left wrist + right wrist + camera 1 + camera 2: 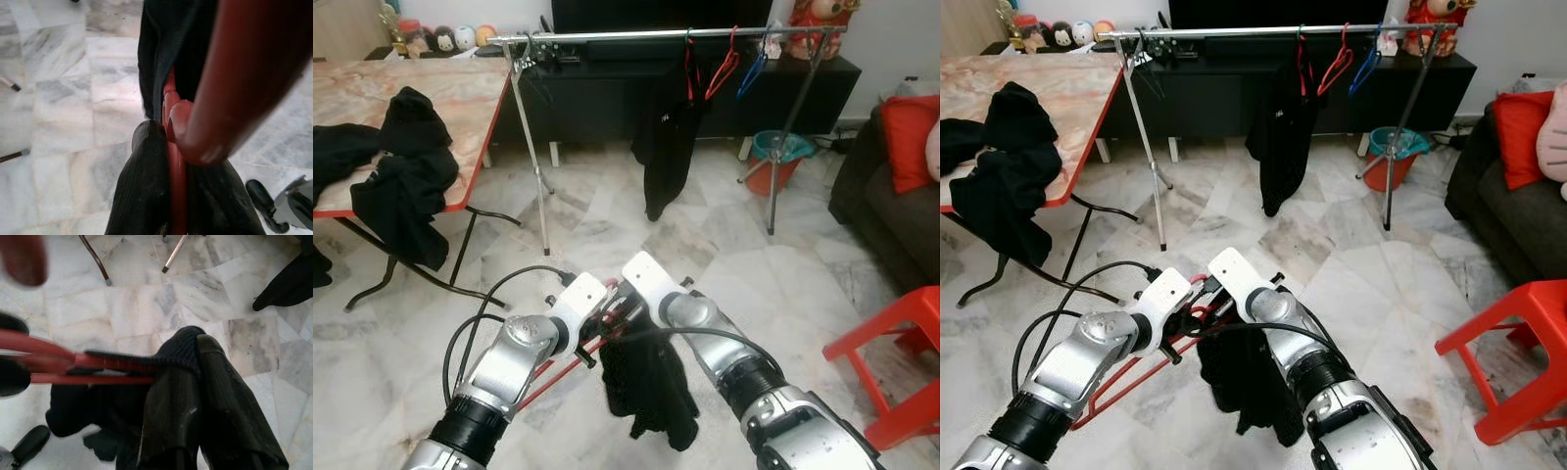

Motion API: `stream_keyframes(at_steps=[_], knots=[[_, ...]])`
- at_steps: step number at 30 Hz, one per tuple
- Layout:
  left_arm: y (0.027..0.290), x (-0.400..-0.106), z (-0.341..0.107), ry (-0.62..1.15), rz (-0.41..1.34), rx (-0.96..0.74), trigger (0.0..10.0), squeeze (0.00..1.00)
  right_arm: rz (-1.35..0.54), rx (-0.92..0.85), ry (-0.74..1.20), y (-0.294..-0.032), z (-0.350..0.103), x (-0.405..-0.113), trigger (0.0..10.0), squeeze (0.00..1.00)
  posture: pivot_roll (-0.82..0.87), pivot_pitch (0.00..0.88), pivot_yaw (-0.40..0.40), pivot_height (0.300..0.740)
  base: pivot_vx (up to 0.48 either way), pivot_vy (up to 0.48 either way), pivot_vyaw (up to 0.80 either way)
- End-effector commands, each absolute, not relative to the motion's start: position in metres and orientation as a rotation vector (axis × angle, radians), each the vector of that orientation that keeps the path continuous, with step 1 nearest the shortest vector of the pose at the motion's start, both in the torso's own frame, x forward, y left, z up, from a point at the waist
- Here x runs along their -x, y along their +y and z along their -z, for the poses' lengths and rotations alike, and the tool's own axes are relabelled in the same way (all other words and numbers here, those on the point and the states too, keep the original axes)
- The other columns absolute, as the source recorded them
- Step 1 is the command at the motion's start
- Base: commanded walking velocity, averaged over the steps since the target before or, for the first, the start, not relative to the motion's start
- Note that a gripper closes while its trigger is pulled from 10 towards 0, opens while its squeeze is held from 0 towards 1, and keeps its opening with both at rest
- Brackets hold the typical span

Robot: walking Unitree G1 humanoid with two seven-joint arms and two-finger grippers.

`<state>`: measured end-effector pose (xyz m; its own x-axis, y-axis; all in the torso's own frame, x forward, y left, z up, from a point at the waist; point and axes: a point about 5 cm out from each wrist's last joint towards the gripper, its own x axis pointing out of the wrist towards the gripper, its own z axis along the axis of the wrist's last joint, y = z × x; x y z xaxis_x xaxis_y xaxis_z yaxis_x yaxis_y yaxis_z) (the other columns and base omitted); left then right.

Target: Hang hanger

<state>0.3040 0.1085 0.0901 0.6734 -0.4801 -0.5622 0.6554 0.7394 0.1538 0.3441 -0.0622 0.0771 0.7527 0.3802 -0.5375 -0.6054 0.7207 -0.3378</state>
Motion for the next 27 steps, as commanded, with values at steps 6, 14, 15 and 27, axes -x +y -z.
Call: stream_keyframes(at_steps=[6,14,15,27], knots=[[0.105,-0.318,-0.106,0.422,0.586,-0.368,10.0,0.00,-0.662,0.534,0.448,-0.048,-0.083,-0.337,10.0,0.00,0.11,0.000,-0.036,0.732,0.000,0.000,0.00],[0.100,-0.322,-0.112,0.371,0.566,-0.342,10.0,0.00,-0.745,0.535,0.478,-0.041,-0.081,-0.327,10.0,0.00,0.11,0.000,-0.037,0.732,0.000,0.000,0.00],[0.099,-0.322,-0.113,0.365,0.565,-0.339,10.0,0.00,-0.752,0.532,0.487,-0.040,-0.081,-0.325,10.0,0.00,0.11,0.000,-0.037,0.732,0.000,0.000,0.00],[0.106,-0.322,-0.100,0.454,0.510,-0.394,10.0,0.00,-0.781,0.481,0.488,-0.032,-0.096,-0.320,10.0,0.00,0.10,0.000,-0.036,0.732,0.000,0.000,0.00]])
